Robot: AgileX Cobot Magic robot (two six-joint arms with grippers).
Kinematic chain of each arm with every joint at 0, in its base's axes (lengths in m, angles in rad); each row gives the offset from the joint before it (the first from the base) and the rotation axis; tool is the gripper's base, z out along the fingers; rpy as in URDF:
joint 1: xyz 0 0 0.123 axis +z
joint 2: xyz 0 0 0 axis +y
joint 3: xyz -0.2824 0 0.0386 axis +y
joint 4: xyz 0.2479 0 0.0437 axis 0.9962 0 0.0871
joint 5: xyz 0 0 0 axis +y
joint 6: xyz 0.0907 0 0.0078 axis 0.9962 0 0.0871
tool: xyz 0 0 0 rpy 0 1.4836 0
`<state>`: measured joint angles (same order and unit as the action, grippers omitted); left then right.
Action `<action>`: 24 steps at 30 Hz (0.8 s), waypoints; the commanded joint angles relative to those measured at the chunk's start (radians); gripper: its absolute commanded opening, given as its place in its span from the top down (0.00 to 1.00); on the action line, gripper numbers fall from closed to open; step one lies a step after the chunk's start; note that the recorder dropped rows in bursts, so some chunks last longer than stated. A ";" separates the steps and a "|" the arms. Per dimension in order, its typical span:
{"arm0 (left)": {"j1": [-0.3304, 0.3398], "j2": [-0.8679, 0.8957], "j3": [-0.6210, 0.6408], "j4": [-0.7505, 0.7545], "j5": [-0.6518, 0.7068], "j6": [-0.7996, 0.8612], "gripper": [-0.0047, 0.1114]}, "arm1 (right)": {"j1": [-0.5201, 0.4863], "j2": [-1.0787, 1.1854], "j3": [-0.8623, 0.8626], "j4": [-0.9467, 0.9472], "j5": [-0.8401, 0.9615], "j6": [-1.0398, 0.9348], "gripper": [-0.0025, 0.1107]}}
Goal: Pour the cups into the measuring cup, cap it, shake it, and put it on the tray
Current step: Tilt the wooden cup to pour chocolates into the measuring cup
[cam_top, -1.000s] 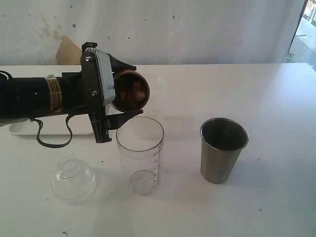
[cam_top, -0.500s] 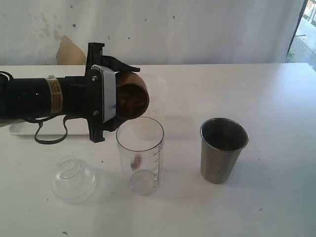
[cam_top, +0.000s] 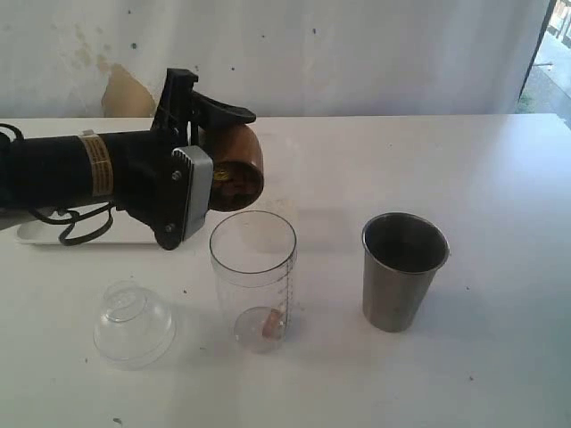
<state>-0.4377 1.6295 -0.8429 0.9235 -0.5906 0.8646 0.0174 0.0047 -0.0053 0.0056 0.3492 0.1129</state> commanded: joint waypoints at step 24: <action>-0.006 -0.002 -0.005 -0.033 -0.106 0.206 0.96 | -0.007 -0.005 0.005 0.002 0.000 -0.004 0.98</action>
<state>-0.4394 1.6295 -0.8429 0.9121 -0.6454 1.1373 0.0174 0.0047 -0.0053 0.0056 0.3492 0.1129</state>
